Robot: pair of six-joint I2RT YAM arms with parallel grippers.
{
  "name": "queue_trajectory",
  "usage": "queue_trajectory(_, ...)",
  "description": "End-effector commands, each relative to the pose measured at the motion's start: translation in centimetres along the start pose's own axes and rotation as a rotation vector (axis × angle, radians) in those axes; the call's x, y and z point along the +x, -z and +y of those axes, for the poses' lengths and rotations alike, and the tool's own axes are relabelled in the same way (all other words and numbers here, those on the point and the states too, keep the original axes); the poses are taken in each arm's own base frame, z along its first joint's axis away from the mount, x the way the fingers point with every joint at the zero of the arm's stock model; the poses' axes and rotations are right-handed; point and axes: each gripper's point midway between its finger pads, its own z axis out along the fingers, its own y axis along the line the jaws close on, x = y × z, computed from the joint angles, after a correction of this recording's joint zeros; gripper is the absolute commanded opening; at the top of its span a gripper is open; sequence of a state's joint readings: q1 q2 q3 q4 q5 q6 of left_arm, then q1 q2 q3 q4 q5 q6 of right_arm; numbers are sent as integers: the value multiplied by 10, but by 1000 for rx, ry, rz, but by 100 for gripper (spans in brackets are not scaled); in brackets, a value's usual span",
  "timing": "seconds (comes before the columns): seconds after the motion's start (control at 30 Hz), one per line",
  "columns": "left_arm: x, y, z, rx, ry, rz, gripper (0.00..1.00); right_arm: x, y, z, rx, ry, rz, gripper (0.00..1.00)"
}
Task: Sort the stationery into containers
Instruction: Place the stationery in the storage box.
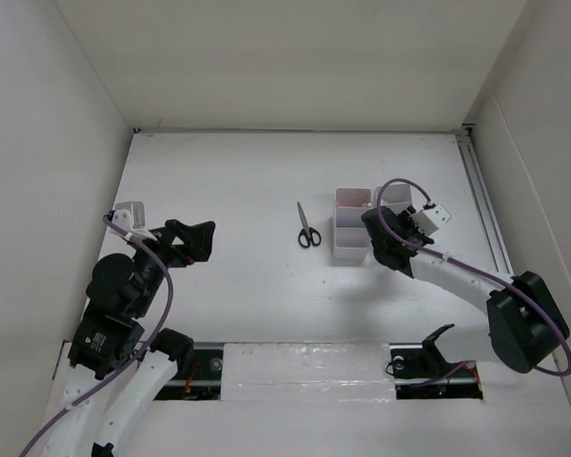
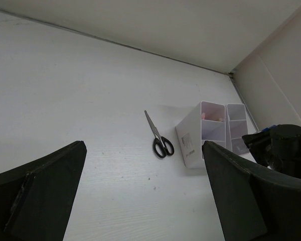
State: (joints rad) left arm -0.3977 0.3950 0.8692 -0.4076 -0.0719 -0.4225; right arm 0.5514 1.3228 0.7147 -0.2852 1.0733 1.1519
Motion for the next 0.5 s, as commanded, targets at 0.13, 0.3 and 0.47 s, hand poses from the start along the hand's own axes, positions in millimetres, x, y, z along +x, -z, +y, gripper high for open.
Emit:
queue_trajectory(0.13,-5,-1,-6,34,-12,-24,100,-20,4,8,-3,-68,-58,0)
queue_trajectory(0.3,-7,-1,-7,39,-11,-32,100,-20,3,15,0,-61,-56,0)
queue_trajectory(0.47,-7,-1,-7,39,-11,-32,100,-20,2,17,11,-53,-62,0)
